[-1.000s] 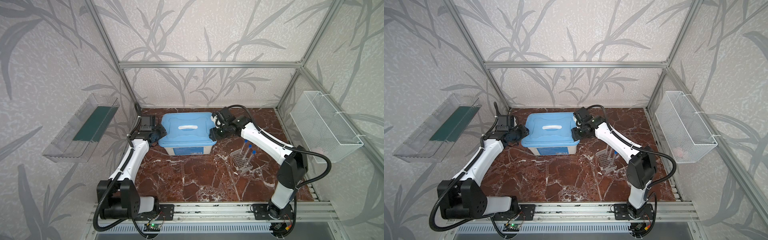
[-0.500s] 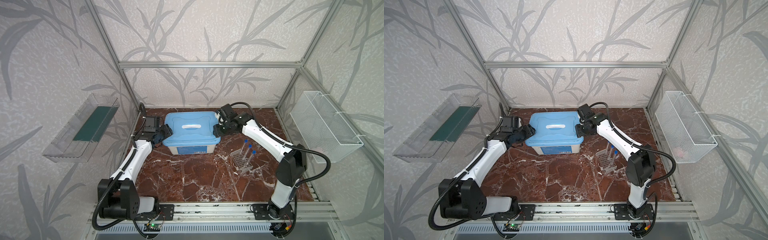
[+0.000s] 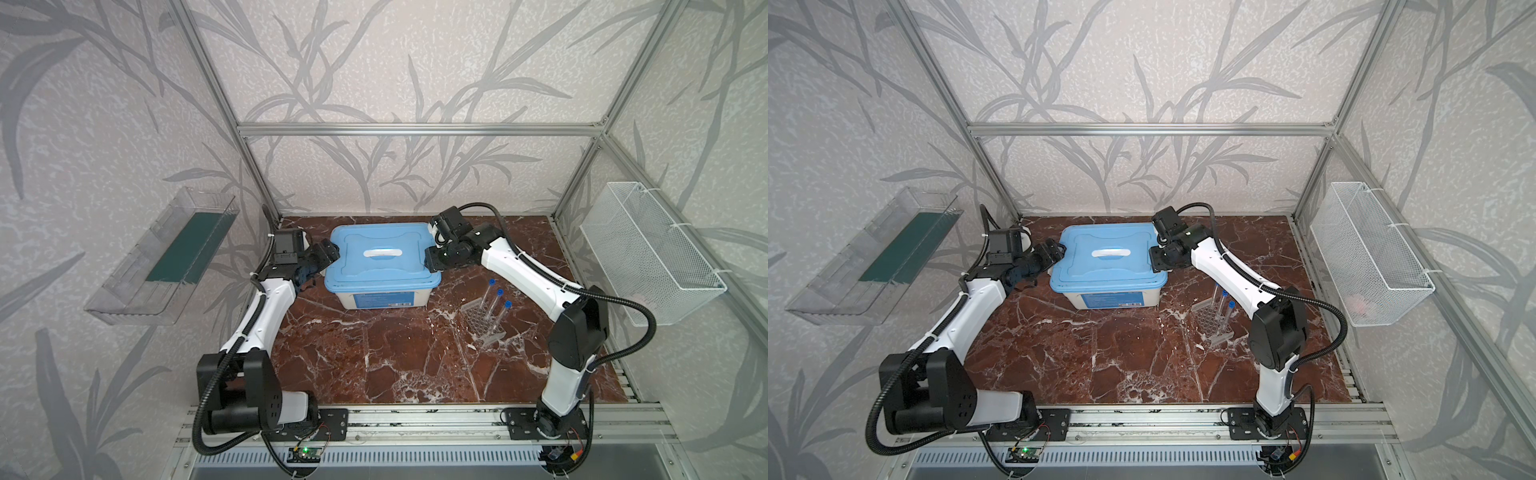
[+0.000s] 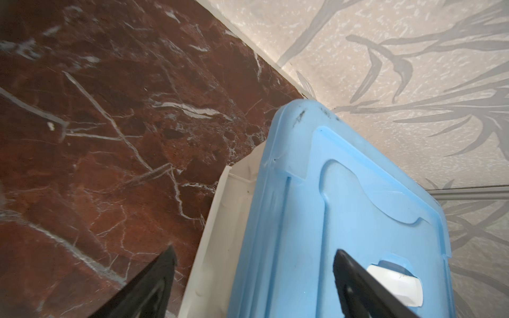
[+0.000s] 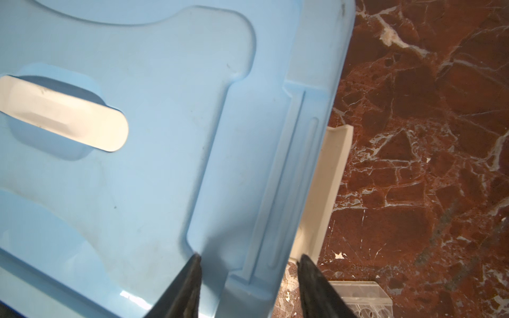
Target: Organize the chemistry lab equipment
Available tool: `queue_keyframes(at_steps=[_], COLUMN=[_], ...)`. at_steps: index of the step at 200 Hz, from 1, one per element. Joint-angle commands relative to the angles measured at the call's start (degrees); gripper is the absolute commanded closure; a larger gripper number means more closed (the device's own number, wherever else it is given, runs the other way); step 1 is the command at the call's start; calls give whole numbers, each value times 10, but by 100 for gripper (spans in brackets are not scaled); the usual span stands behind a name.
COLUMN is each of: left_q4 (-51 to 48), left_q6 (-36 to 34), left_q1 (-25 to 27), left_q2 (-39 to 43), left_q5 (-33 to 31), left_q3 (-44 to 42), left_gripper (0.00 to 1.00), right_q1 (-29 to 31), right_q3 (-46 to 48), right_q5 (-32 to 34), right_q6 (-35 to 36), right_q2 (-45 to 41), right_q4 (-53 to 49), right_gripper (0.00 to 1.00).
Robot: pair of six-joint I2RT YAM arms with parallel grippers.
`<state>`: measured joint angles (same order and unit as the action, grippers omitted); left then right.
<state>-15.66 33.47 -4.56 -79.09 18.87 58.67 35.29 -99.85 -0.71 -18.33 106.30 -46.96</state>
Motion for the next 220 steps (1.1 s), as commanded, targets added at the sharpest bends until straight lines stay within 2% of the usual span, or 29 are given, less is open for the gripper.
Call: queue_keyframes(at_steps=[1, 25, 38, 50, 64, 90, 115, 155, 188, 207, 220], left_q4=[41, 34, 53, 56, 41, -32, -93, -129, -144, -153, -155], left_q6=[19, 20, 25, 27, 19, -35, -61, -80, -87, -94, -94], left_q1=[-1, -1, 0, 0, 3, 56, 98, 130, 159, 186, 193], left_q2=[-13, -14, -14, -14, -5, 4, -10, -18, -35, -39, -48], left_q5=[36, 24, 40, 50, 46, -51, -112, -177, -207, -250, -252], left_q3=[-18, -30, -41, -40, -35, -8, 16, 25, 22, 23, 25], left_gripper=[9, 9, 10, 15, 27, 35, 43, 50, 61, 62, 64], right_q1=[-1, -1, -1, -1, -1, -1, 0, 1, 1, 1, 1], right_q3=[24, 26, 28, 32, 32, 42, 45, 48, 49, 52, 55], right_q5=[4, 0, 0, 0, 0, -1, -4, -1, 1, 1, -1], right_q6=[13, 11, 8, 7, 6, -1, -7, -7, -7, -7, -9], right_q2=[21, 21, 19, 18, 18, 16, 15, 9, 7, 5, 4], right_q4=[-44, -41, -38, -35, -35, -29, -24, -26, -26, -25, -22], right_gripper=[45, 46, 47, 48, 48, 48, 49, 50, 51, 51, 51])
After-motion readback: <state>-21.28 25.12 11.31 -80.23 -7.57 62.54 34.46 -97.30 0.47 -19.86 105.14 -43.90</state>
